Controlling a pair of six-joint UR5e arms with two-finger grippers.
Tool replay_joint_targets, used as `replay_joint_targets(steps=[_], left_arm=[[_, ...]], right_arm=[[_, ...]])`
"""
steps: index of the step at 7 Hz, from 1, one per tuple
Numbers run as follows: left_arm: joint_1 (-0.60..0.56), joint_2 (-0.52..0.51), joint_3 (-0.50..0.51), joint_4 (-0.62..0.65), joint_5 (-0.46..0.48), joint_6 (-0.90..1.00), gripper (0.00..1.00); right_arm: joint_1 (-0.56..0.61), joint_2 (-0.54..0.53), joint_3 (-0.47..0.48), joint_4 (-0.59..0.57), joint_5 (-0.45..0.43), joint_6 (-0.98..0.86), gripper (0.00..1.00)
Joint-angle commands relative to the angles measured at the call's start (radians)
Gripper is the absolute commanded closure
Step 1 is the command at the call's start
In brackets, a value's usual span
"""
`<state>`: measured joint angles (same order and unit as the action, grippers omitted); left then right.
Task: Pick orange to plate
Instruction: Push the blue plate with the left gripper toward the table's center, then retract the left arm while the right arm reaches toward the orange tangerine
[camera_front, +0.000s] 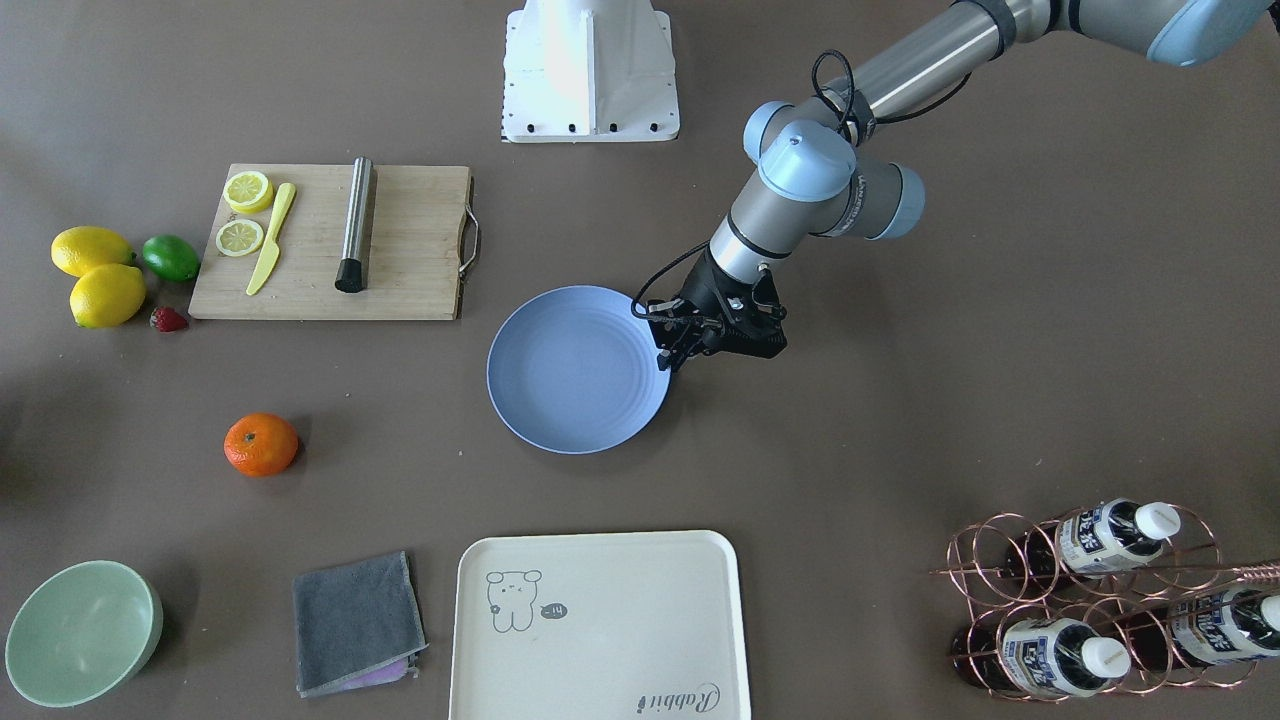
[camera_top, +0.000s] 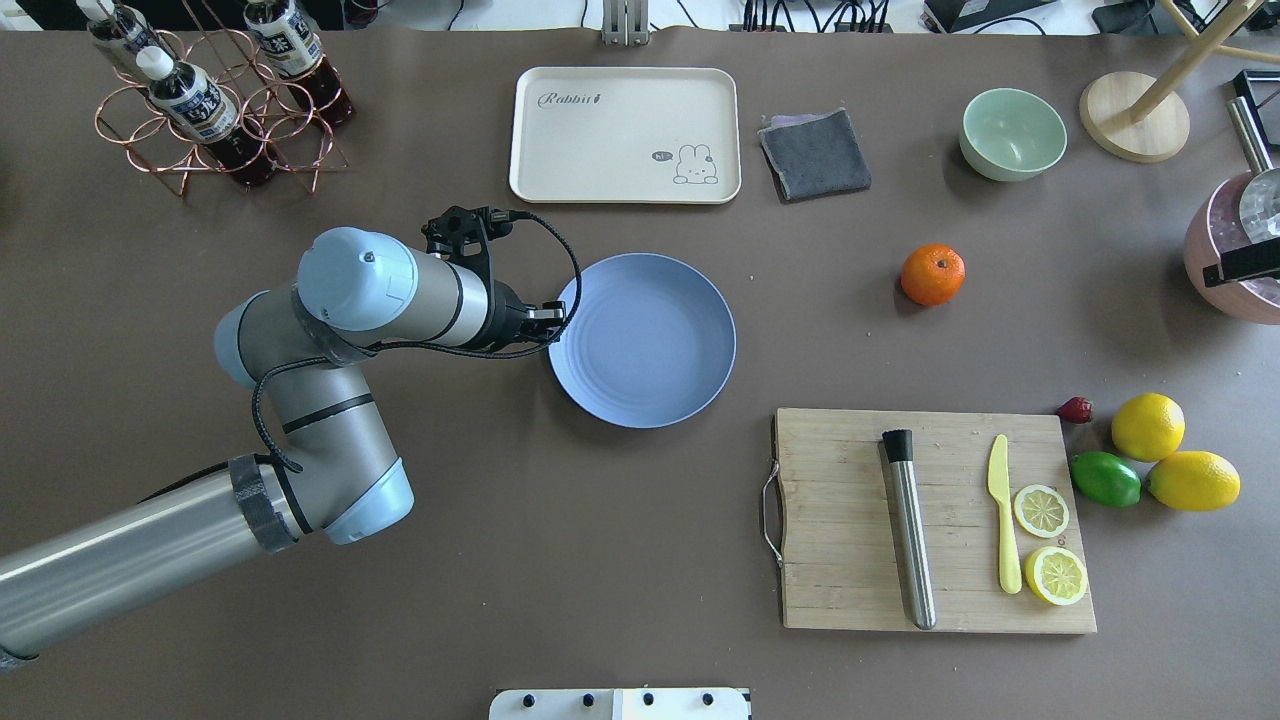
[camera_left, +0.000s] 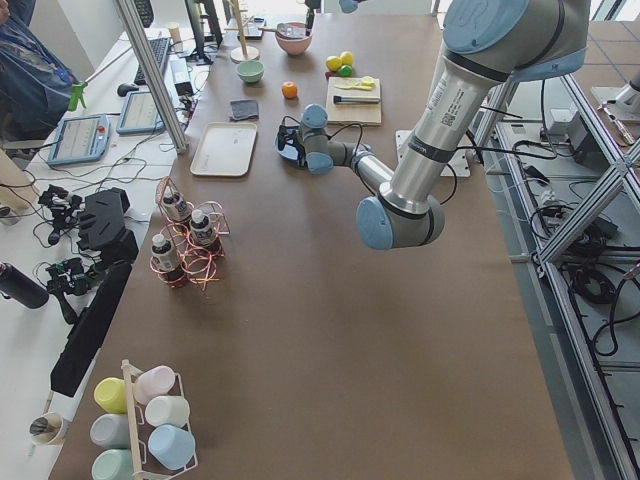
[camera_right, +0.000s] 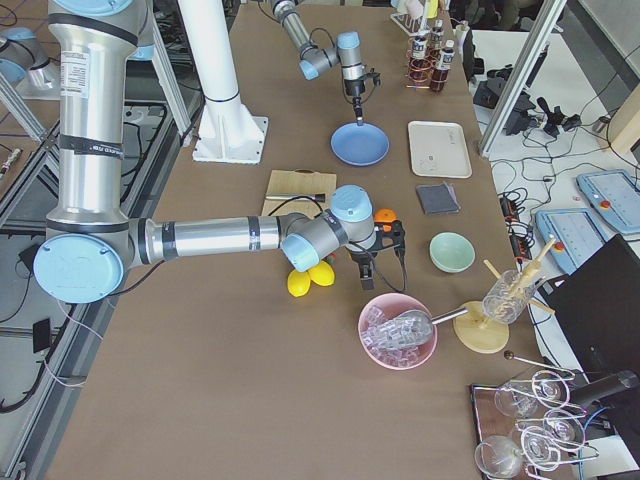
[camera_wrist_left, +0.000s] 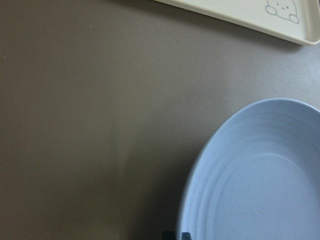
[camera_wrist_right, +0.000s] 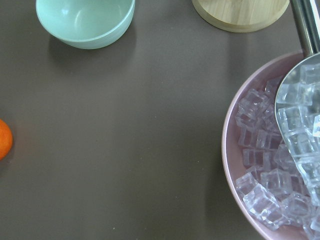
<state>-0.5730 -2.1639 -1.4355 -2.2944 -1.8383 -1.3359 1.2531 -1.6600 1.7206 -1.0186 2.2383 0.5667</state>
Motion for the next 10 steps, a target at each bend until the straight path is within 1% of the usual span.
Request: replay_joint_targets(steps=[1,2,3,4,5,6,7,8,9,10], left_arm=[[-0.008,0.032,-0.012,-0.008,0.040,0.052,0.02],[-0.066,0.083,-0.070,-0.002,-0.045,0.107,0.02],[-0.194,0.195,-0.159,0.000,-0.214,0.156,0.02],[-0.315,0.305,-0.234,-0.002,-0.331,0.269,0.02],[-0.447,0.419,-0.246,0.000,-0.437,0.466,0.02],[-0.566,0.526,-0.238,0.003,-0.503,0.677,0.02],[-0.690,0.571,-0.235,0.069,-0.568,0.869,0.01],[-0.843,0.584,-0.192,0.164,-0.640,1.078,0.01],[-0.955,0.590,-0.159,0.281,-0.632,1.390,0.01],[-1.014,0.639,-0.154,0.462,-0.630,1.510,0.01]], right_arm=[[-0.021,0.015,0.000,0.000,-0.002,0.004,0.00],[-0.047,0.055,0.000,-0.005,-0.003,0.066,0.00],[-0.097,0.104,0.002,-0.014,-0.040,0.143,0.00],[-0.139,0.149,0.002,-0.055,-0.080,0.169,0.00],[-0.158,0.199,0.004,-0.125,-0.088,0.171,0.00],[-0.176,0.233,0.002,-0.162,-0.089,0.171,0.00],[-0.193,0.261,0.001,-0.199,-0.100,0.171,0.00],[-0.217,0.284,-0.003,-0.228,-0.107,0.173,0.00],[-0.227,0.322,-0.012,-0.268,-0.111,0.173,0.00],[-0.241,0.350,-0.019,-0.299,-0.130,0.173,0.00]])
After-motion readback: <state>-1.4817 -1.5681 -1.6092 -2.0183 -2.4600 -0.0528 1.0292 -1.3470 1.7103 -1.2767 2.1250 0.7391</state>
